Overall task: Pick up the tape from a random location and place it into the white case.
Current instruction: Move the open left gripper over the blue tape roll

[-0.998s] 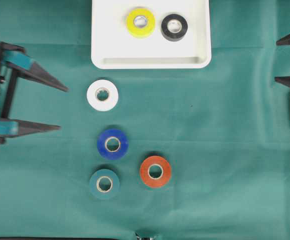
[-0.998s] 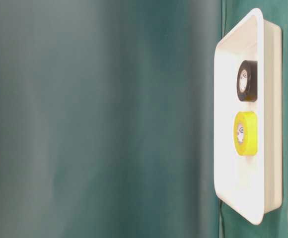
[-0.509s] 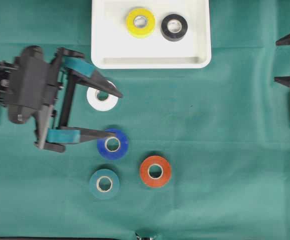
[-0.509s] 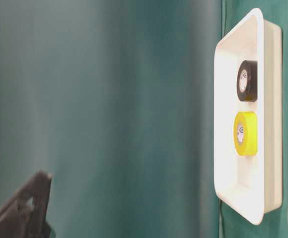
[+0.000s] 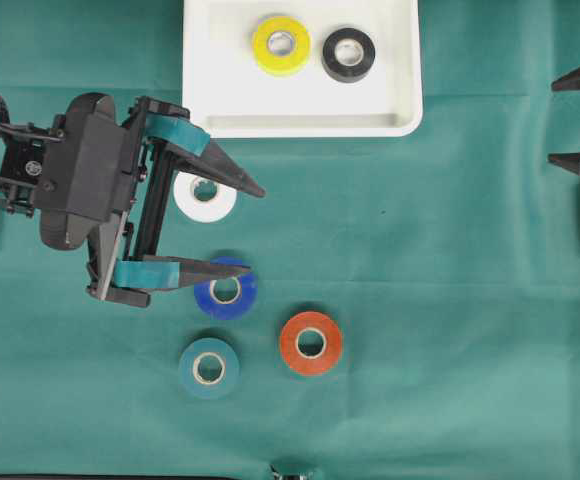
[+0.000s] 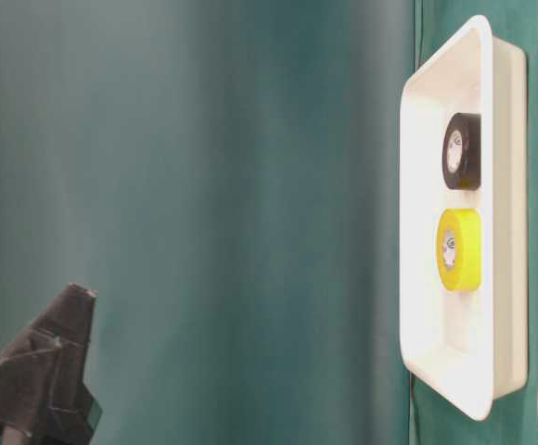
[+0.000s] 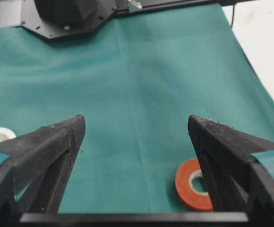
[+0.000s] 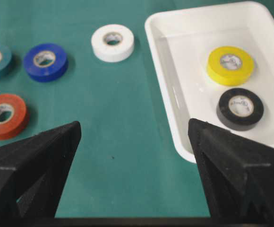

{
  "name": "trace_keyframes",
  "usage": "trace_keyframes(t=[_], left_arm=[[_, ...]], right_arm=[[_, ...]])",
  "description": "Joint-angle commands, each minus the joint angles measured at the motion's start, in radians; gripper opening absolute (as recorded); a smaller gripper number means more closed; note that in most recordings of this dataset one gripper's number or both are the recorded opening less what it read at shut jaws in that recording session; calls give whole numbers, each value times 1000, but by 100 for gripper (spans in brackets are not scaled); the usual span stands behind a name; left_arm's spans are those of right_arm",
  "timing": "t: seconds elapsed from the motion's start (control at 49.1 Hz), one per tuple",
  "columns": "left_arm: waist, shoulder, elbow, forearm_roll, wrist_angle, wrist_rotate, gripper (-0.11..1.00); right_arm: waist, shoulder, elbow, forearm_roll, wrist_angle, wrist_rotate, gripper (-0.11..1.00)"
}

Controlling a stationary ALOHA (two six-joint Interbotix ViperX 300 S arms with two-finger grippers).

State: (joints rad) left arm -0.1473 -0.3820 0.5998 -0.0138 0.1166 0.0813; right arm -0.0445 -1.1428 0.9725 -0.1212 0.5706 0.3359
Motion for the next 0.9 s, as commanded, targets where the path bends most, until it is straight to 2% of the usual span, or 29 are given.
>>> trace_keyframes(t=[0.0, 0.244, 0.611, 0.733, 0.875], left_arm=[[3, -11, -35, -2, 25, -2, 99], [3, 25, -147, -3, 267, -3, 99], [6, 193, -390, 2, 767, -2, 99], [6, 230, -449, 3, 847, 0, 99], [6, 252, -480, 5, 879, 3, 99]], right_arm=[[0, 14, -17, -2, -8, 0, 90], [-2, 18, -15, 0, -8, 0, 90], [0, 18, -18, 0, -5, -2, 90], [0, 18, -18, -2, -5, -2, 90], [0, 18, -17, 0, -5, -2, 90]])
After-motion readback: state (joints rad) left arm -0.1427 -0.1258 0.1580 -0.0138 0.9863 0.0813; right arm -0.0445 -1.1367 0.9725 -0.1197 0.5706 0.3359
